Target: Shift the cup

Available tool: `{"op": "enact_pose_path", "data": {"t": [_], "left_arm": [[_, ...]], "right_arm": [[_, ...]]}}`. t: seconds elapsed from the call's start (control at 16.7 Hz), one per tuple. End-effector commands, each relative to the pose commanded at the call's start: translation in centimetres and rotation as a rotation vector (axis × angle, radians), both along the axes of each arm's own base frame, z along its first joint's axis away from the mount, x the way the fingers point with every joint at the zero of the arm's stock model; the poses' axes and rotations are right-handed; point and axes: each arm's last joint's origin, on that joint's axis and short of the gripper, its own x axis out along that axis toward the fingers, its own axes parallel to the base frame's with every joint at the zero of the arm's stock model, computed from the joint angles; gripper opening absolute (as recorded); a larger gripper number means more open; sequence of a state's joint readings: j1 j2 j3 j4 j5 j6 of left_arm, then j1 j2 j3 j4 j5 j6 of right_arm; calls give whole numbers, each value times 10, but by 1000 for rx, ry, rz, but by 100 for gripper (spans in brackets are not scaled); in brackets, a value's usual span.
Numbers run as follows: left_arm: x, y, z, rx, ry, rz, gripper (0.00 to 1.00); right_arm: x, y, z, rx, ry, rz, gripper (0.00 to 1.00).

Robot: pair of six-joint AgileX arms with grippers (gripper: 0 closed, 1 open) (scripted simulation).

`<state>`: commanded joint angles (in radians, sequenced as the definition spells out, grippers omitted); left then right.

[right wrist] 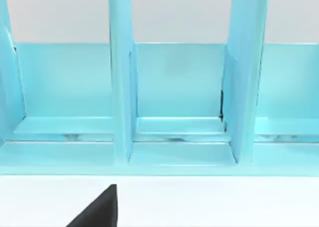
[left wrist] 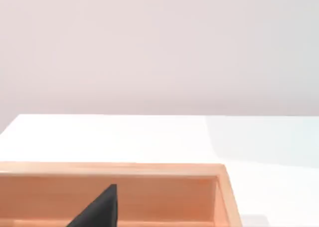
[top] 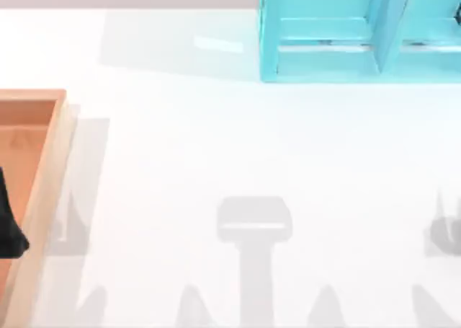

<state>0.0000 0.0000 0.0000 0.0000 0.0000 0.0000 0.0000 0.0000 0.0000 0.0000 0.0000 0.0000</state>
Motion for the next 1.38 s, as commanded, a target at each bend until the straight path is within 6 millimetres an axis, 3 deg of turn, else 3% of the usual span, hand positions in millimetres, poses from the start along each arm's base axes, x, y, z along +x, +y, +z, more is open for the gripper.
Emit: {"op": "enact_pose_path", "data": {"t": [0.3, 0.6, 0.9, 1.14, 1.38], "left_arm": [[0, 0, 0, 0, 0, 0, 100], [0, 0, 0, 0, 0, 0, 100], [0, 0, 0, 0, 0, 0, 100], [0, 0, 0, 0, 0, 0, 100], [0, 0, 0, 0, 0, 0, 100]], "right_arm": [[0, -1, 11, -5, 62, -7, 100], [15, -3, 56, -20, 352, -22, 100], [73, -8, 85, -19, 862, -27, 100], [126, -15, 88, -8, 1222, -21, 100], [170, -23, 84, 3, 1459, -12, 100]]}}
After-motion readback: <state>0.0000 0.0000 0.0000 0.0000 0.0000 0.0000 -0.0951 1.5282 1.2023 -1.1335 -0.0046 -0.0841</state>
